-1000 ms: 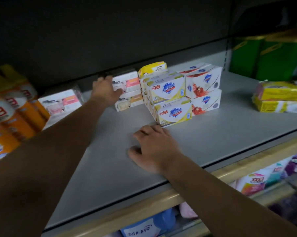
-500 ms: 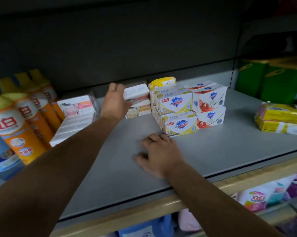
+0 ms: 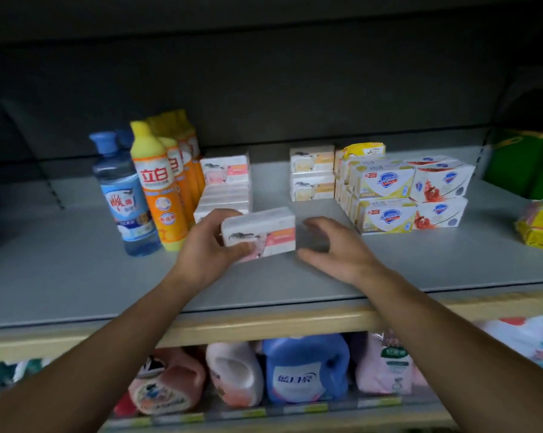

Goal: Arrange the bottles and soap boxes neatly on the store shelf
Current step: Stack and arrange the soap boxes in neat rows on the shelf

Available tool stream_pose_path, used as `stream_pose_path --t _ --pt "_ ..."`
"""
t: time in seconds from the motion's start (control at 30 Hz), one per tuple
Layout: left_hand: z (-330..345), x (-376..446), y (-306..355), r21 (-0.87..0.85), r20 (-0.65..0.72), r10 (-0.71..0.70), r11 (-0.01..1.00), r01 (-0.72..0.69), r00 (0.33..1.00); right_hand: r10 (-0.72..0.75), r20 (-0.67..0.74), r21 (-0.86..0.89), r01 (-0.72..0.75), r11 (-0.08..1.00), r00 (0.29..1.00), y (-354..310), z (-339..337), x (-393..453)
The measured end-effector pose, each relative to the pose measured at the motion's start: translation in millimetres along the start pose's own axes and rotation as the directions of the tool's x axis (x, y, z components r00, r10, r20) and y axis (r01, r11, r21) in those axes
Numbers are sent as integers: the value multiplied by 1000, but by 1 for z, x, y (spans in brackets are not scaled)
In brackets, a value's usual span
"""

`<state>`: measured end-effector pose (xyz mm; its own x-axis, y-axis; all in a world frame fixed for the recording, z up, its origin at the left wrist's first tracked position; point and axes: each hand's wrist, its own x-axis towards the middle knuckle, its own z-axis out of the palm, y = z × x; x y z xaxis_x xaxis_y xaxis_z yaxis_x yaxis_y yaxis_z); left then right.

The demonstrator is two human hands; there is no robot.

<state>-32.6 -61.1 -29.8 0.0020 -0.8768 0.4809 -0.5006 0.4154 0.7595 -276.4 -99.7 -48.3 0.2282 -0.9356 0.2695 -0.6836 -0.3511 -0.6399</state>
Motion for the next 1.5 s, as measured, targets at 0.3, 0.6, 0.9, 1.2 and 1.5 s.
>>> stream_pose_path --t 0.3,0.6,0.9,1.2,1.5 --pt "-22 -26 -16 -582 98 -297 757 297 950 -206 70 419 159 894 976 -67 47 -12" --pt "-22 -20 -24 -618 80 -356 715 327 931 -184 -10 490 166 856 983 -54 56 -9" --pt "-29 -23 -17 -666 156 -363 649 369 919 115 4 593 -95 799 993 -58 57 -4" --pt "-23 -23 -21 -400 73 -349 848 348 934 215 22 628 -181 757 976 -64 52 -1" --pt "-24 -23 -27 -517 166 -259 799 308 951 142 -47 800 -47 599 989 -50 55 -2"
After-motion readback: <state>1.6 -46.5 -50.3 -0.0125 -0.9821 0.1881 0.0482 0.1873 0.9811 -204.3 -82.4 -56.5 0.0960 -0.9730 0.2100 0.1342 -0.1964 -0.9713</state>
